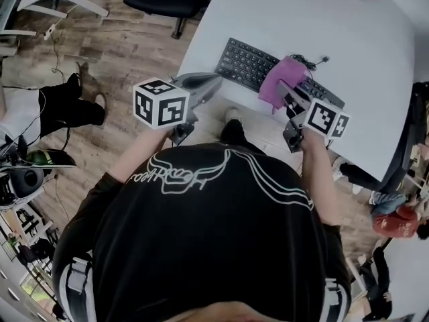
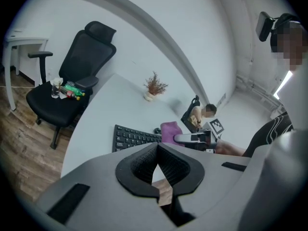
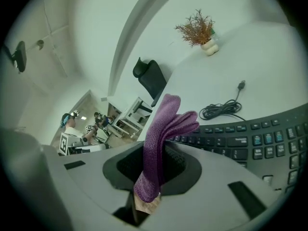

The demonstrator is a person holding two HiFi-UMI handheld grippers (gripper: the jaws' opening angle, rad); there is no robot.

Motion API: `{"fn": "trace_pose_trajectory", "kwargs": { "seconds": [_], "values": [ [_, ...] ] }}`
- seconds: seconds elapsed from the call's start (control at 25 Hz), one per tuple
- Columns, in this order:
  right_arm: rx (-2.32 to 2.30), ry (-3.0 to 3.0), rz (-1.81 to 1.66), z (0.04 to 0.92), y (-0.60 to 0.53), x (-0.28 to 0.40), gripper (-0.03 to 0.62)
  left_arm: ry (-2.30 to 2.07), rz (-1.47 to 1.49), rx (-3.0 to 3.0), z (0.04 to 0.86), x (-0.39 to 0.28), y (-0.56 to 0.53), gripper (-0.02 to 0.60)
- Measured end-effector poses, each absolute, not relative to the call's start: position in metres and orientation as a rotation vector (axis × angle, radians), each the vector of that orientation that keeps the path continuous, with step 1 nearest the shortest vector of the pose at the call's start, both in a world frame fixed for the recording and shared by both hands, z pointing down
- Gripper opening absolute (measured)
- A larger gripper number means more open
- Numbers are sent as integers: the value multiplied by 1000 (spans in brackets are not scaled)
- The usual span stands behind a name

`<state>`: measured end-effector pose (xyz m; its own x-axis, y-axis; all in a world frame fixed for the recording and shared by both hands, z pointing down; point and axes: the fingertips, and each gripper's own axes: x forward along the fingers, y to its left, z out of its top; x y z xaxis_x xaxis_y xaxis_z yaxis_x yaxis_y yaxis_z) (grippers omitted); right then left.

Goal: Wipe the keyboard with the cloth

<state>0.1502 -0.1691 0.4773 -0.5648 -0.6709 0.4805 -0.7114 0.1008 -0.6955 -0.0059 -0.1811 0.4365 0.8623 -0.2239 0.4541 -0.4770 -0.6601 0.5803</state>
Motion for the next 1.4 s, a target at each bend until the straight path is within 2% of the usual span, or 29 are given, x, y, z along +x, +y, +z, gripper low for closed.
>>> {"fn": "trace_pose_trajectory", "kwargs": {
  "seconds": [0.2,0.72,1.4],
  "values": [
    [1313,-2415,1483,463,-181,128,61,-583,427,2281,437,-10,-175,8],
    [1040,-2501,1522,469,-243,38,61,-786,327,2176,449,-74,-200,8],
    [1037,-2299,1458,535,-268,21,61,-883,282,2106,458,-109,-203,8]
  ]
}}
